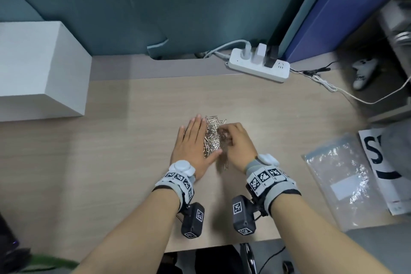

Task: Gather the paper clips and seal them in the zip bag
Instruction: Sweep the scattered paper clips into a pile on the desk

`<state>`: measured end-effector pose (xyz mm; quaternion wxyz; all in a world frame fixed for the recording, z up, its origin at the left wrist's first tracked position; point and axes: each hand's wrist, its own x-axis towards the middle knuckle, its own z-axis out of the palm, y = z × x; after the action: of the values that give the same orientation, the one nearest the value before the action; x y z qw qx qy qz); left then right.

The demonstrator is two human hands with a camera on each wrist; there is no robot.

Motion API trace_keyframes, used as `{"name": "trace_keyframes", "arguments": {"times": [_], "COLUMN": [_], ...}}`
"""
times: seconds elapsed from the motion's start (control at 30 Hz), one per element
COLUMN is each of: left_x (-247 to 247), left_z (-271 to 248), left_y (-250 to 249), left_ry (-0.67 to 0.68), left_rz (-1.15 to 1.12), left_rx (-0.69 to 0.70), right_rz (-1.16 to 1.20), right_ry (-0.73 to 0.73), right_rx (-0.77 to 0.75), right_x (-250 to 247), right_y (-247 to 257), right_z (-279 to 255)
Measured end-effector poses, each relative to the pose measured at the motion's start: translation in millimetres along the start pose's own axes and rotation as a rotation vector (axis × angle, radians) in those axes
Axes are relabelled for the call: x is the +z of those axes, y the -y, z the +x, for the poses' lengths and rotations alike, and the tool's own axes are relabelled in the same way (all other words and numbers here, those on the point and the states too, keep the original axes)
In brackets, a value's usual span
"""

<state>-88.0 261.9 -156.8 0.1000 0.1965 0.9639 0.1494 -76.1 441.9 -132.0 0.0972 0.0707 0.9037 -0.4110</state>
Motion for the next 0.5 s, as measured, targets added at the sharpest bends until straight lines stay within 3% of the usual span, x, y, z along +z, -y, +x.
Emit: {"name": "trace_keyframes", "arguments": {"times": [0.1, 0.2, 0.4, 0.5], "left_x": [-10.0, -11.7, -9.6, -10.8], "left_z": [21.6, 38.8, 30.5, 12.6], "left_y": [0.0, 1.8, -2.2, -13.9], "left_ry": [-0.044, 0.017, 0.149, 0.178], "left_rz": [-0.05, -0.051, -0.144, -0.094], "left_rx": [-0.059, -0.061, 0.032, 0.044], "right_rz": [-0.094, -0.261, -0.103, -0.062], "right_ry": [-0.031, 0.066, 0.208, 0.131], "right_rx": [0.01, -0.033, -0.043, -0.011], "right_x": [-14.0, -22.7, -27.0, -32.3], "right_y": [1.4, 5.4, 4.4, 4.9], "right_z": [17.0, 33.0, 27.5, 14.3]}}
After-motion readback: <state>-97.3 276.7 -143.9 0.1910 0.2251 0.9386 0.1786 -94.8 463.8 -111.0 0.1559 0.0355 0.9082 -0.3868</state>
